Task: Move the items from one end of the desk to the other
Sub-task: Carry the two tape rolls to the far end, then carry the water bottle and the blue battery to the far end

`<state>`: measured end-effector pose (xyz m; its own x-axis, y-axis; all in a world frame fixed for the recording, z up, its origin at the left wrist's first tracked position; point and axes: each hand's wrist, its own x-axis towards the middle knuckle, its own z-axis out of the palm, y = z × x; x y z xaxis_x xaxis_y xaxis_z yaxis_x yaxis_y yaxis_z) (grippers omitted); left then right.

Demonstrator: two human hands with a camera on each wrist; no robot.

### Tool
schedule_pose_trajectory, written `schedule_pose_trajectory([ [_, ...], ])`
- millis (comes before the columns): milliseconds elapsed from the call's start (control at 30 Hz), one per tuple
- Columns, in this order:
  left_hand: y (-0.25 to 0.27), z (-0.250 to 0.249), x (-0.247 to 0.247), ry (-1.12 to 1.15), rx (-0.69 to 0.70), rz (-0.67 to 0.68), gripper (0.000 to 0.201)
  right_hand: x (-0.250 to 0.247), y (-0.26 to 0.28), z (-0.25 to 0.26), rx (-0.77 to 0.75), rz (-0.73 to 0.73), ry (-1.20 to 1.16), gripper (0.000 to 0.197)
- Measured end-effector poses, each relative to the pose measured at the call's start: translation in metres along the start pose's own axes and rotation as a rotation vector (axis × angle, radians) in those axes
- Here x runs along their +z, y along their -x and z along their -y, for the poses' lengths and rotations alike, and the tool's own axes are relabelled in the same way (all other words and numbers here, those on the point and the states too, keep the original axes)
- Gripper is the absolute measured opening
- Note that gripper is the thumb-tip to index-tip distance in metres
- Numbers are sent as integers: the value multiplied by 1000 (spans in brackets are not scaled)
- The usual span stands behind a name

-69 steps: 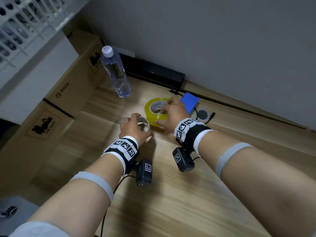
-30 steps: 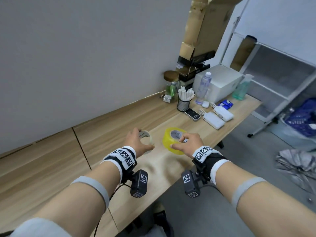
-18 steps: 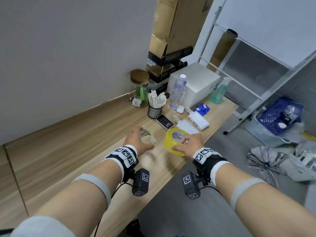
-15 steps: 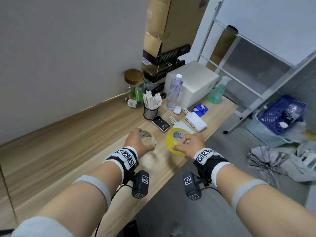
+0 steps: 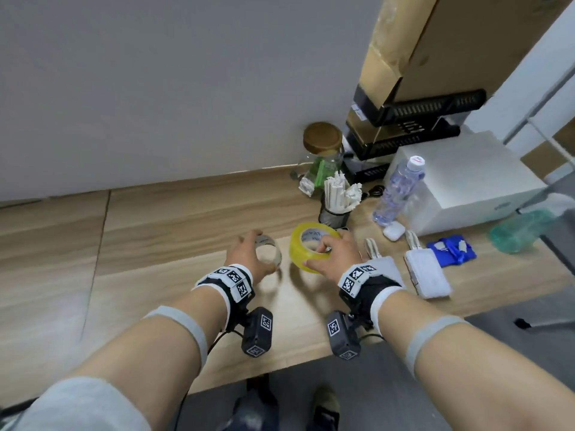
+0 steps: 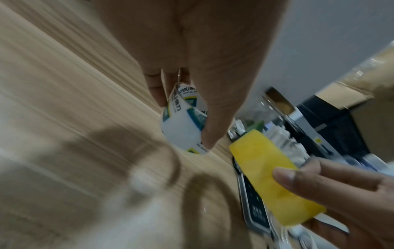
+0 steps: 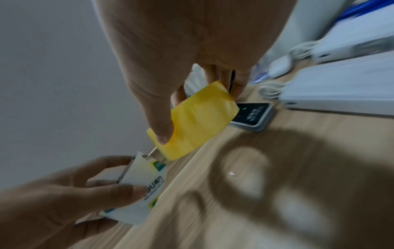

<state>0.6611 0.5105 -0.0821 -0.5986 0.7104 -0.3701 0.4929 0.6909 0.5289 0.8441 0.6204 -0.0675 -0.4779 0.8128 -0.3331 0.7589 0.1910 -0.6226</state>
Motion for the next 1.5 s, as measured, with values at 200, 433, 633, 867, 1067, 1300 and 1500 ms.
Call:
schedule_pose_trajectory([
  [200,-59,21,-16,6,-73,-118,94,25,-69,37,-143,104,113,32],
  [433,-148,35,-28,48,-87,-141,93,49,-147,61,-152,21,134,26],
  [633,-202,41,-29,20,-64,-192,85,69,-199,67,-166,-21,171,29],
  [867,-223,45,-34,90,-68,-198,95,77,-221,73,-172,-13,401,33],
  [1067,-189,54,-46,133,-129,-212,97,72,-199,86,-138,-44,315,55],
  [1300,-104,69,-70,167,-213,-231,92,55,-132,104,-210,-61,156,39],
  [1500,5,100,-95,228,-320,-360,75,77,-63,139,-242,95,29,28],
])
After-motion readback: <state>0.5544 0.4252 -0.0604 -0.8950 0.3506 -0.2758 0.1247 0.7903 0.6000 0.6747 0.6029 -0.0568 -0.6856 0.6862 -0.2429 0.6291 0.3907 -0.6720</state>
